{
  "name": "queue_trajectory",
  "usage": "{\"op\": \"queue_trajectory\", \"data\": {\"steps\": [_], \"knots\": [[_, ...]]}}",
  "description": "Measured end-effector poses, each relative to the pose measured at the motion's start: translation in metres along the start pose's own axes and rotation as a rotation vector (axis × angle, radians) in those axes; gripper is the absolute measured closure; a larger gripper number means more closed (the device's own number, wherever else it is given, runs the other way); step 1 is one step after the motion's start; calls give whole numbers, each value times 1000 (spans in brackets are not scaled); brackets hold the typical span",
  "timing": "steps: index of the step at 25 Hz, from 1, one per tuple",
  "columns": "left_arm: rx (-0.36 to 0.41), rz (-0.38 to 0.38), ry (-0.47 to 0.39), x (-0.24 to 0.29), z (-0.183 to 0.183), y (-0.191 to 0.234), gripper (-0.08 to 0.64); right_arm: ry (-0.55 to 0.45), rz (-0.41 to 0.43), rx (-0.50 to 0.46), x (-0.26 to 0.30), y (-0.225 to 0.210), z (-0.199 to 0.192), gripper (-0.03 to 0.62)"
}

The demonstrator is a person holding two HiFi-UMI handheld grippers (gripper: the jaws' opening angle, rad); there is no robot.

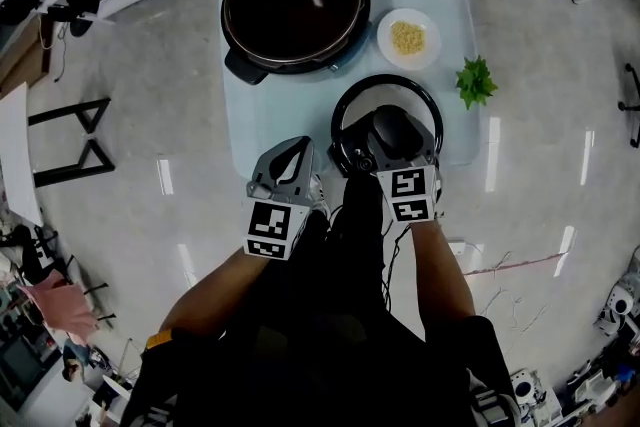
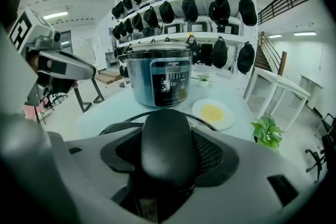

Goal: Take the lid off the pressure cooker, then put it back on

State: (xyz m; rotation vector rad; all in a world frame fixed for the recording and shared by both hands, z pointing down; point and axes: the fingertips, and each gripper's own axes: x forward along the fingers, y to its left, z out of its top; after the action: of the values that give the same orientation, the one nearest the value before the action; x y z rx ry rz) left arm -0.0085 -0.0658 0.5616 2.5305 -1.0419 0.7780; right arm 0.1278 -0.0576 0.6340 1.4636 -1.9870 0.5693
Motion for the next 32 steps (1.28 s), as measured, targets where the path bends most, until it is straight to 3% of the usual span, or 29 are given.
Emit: {"op": "queue_trajectory", "data": {"steps": [11, 23, 28, 32], "knots": [[-7, 12, 18, 14, -11, 4, 552, -2, 11, -18, 30, -3, -13, 301], [-18, 2, -20, 7, 4, 6, 552, -8, 11, -45, 33, -3, -15, 299], [-21, -15, -76, -16, 26, 5, 552, 44, -5, -27, 12, 1, -23, 290], [-15, -36, -121, -45, 40, 2, 552, 13, -72, 17, -36, 5, -12, 290]]}}
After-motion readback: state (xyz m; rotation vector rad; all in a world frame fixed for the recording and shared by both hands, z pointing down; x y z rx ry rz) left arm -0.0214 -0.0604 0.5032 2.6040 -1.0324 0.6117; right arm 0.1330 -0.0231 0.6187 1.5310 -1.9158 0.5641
